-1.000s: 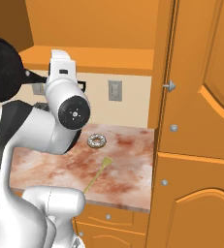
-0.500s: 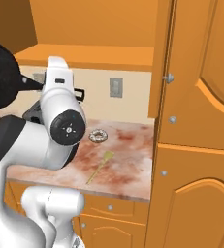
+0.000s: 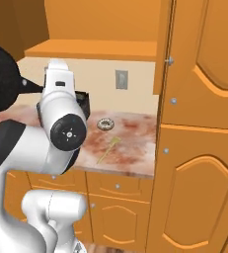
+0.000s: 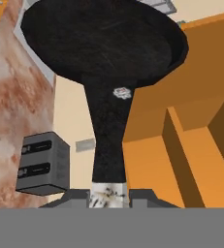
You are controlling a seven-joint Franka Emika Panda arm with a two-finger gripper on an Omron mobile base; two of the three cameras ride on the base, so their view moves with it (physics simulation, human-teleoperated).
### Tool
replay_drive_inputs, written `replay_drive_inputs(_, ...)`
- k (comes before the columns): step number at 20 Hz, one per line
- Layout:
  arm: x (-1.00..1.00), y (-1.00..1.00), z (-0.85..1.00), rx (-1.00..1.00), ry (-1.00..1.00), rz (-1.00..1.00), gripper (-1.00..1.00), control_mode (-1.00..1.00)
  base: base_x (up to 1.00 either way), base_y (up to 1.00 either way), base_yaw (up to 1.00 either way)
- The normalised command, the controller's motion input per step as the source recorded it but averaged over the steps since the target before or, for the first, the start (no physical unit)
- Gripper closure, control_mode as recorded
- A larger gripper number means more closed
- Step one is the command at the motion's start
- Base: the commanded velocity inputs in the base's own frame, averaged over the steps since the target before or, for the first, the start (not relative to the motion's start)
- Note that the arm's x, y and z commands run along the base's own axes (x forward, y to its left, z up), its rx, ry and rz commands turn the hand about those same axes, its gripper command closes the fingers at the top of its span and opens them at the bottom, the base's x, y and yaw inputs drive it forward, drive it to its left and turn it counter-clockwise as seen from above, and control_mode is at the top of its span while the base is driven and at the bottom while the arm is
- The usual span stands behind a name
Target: Pick the pan from the cabinet and place it on the stove. Then turn on the stove burner for the pan.
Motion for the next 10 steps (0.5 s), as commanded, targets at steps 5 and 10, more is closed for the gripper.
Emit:
replay_drive_inputs(5,0.0,0.0,0.0,0.0,0.0,0.0,1.0,1.0,-0.69,0.07,0.0)
replay_drive_inputs(10,0.0,0.0,0.0,0.0,0.0,0.0,1.0,1.0,-0.69,0.28,0.0)
